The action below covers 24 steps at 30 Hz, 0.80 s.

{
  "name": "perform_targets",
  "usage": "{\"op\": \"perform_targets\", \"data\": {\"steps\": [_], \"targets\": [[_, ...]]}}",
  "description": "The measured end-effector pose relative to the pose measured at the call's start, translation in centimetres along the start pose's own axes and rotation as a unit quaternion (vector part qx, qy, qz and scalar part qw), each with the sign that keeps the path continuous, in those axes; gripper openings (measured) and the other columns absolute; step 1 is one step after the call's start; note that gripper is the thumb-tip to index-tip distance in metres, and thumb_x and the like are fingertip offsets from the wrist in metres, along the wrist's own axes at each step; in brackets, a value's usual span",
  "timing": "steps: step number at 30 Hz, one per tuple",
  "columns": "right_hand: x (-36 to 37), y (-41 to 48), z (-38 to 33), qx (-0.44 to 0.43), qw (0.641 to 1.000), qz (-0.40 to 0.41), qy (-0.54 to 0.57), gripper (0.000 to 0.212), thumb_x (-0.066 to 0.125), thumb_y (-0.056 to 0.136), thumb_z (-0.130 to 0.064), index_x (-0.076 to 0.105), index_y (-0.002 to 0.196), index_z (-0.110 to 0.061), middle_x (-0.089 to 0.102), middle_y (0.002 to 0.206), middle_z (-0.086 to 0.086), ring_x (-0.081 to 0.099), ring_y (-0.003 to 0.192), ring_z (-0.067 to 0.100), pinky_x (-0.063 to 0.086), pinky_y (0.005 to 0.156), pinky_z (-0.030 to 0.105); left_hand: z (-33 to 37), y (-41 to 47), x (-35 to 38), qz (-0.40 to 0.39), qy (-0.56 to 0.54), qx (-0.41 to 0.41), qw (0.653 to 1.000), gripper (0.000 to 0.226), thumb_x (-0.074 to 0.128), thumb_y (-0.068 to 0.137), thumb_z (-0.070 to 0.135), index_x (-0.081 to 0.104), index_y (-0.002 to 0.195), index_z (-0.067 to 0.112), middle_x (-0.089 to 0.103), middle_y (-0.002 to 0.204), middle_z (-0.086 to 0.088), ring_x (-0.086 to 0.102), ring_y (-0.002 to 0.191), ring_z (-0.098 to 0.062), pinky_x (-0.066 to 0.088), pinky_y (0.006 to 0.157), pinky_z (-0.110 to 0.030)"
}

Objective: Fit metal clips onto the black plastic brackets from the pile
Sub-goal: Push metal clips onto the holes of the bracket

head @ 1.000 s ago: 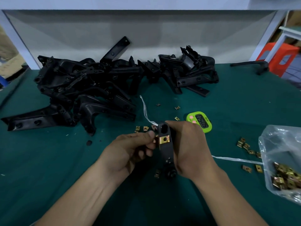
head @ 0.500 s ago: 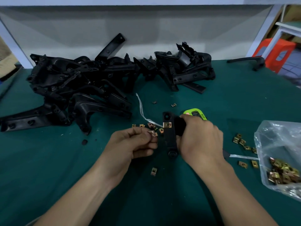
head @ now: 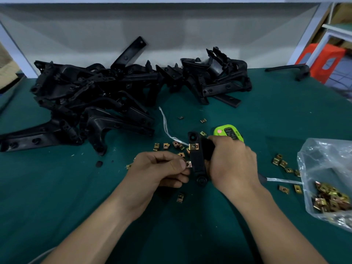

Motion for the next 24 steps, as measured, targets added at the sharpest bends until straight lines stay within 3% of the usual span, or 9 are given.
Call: {"op": "perform_targets", "data": {"steps": [4,13,17,24], "targets": [[-0.2,-0.1,-0.2,-0.004,1.0,-0.021,0.004,0.02,0.058,0.077,-0.014,0.063,0.091,-0.028,0.065,0.081,0.0,0.059,0.076,0.034,0.034,0.064,0.032,0.0,-0.1,0.0,0.0,0.008,-0.002,1.0,0.015,0.083,0.072,0.02,0.078,0.078,0.008,0.073,0.079,-0.016,0.069,0.067,-0.019,0.055,0.058,-0.022],[-0.2,-0.2,-0.3,0.021,1.0,-0.011,-0.005,0.016,0.06,0.078,-0.012,0.056,0.081,-0.027,0.036,0.06,-0.007,0.042,0.064,0.03,0.032,0.063,0.032,-0.4,-0.4,1.0,0.022,-0.004,0.004,1.0,0.011,0.079,0.067,0.023,0.078,0.068,0.013,0.071,0.07,-0.014,0.067,0.058,-0.017,0.053,0.052,-0.021],[-0.1,-0.1,-0.3,0.035,0.999,0.015,-0.006,0.016,0.058,0.08,-0.012,0.06,0.085,-0.026,0.052,0.067,-0.004,0.042,0.063,0.03,0.034,0.062,0.033,-0.7,-0.7,1.4,0.049,-0.002,0.017,0.999,0.015,0.079,0.066,0.028,0.079,0.069,0.013,0.074,0.074,-0.014,0.069,0.061,-0.018,0.054,0.055,-0.021],[0.1,-0.4,-0.8,0.04,0.999,0.024,-0.016,0.022,0.049,0.082,-0.006,0.061,0.087,-0.024,0.052,0.072,-0.005,0.037,0.062,0.029,0.031,0.063,0.032,-1.0,-0.8,2.1,0.073,-0.03,0.009,0.997,0.02,0.08,0.062,0.031,0.079,0.068,0.012,0.073,0.073,-0.012,0.071,0.063,-0.018,0.056,0.058,-0.021]]}}
Point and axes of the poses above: each hand's wrist, its own y-axis towards the middle knuckle, its own x-axis out of the palm, z = x × y, the point moved 2 cm from there along y, towards the middle knuckle
